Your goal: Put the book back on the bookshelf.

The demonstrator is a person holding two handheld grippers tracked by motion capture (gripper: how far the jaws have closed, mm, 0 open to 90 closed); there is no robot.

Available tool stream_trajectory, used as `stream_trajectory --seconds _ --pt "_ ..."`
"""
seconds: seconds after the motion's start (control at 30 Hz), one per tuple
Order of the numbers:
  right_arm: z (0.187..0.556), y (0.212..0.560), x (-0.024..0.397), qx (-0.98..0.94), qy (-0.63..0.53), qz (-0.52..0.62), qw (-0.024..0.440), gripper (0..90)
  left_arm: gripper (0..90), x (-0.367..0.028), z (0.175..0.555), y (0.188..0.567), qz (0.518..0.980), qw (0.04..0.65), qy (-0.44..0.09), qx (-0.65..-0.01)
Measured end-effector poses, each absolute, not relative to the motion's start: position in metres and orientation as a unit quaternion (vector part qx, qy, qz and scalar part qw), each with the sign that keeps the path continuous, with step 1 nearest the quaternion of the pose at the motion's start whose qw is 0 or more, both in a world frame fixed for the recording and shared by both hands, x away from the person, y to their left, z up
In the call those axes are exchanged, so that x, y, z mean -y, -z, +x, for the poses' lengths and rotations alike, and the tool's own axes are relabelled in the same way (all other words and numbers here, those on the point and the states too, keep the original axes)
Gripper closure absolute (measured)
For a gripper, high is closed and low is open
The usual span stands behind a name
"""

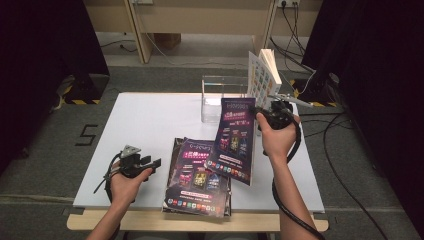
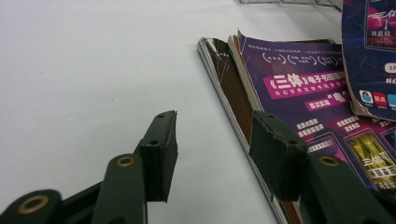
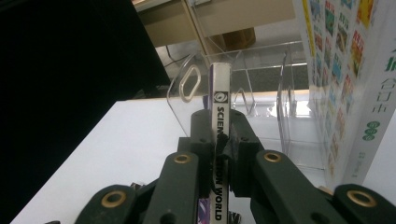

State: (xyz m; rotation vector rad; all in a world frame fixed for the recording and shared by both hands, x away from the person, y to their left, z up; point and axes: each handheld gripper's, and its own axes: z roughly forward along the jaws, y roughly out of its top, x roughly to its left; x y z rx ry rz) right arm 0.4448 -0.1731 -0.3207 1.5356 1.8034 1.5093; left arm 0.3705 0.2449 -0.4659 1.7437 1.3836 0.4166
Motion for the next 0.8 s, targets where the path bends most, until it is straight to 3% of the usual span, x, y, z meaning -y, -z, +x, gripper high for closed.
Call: stream_trajectory --seconds 0.8 --pt "0.445 0.306 0.174 -0.626 -0.545 0.525 0.189 83.1 50.2 -0.246 0.37 0.465 0.695 0.426 -0.169 -0.553"
